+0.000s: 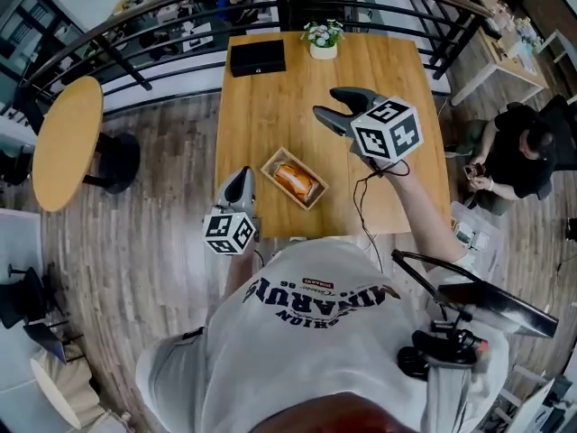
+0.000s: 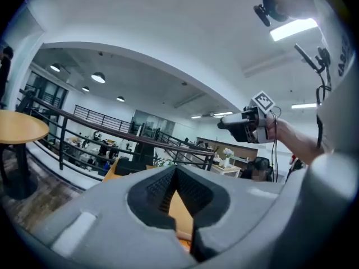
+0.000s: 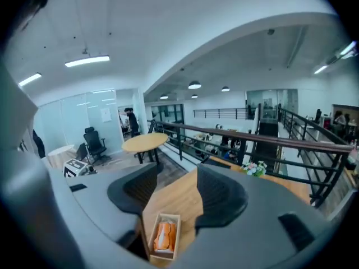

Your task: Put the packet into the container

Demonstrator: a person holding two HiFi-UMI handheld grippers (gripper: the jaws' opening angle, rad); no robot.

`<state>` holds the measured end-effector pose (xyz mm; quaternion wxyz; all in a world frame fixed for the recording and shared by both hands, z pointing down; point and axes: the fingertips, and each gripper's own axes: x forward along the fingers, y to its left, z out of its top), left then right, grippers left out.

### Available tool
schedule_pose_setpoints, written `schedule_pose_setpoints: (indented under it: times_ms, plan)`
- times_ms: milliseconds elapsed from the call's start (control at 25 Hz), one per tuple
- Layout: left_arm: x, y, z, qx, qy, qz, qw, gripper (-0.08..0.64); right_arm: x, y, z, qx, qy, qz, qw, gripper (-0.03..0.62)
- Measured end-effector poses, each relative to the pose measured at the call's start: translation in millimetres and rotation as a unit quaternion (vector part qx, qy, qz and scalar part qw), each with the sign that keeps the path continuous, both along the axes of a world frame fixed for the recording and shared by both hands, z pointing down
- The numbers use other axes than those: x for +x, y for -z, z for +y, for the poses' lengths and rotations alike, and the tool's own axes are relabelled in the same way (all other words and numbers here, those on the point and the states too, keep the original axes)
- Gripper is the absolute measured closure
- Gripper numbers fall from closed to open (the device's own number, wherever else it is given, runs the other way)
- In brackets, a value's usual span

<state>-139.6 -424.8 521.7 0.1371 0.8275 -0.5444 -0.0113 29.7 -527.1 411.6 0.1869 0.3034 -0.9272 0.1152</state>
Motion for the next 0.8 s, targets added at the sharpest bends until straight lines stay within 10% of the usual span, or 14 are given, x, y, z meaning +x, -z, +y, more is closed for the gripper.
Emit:
schedule_pose_setpoints:
  times_ms: [320,680,720,760,800]
  plan:
    - [58,92,-23,0.118,-0.117,-0.056,0.9845,0.568,108,71,60,0.195,-0.085,-0.119,0.97,0.364]
    - [82,116,-25,0.136,-0.154,-0.066,0.9763,0.566,141,63,94,0.219,-0.117,-0.159,0.955,0.364]
    - [83,116,-24,0.135,-0.156,-0.067,0.9762,0.568,144,61,96,0.219,-0.118,-0.165,0.955,0.385]
    - [84,116,-23,0.134,-0.157,-0.067,0.9762,0.568,146,59,98,0.219,-0.12,-0.167,0.954,0.586]
    - [84,116,-23,0.133,-0.157,-0.067,0.9763,0.568,148,57,101,0.221,-0.125,-0.165,0.953,0.586]
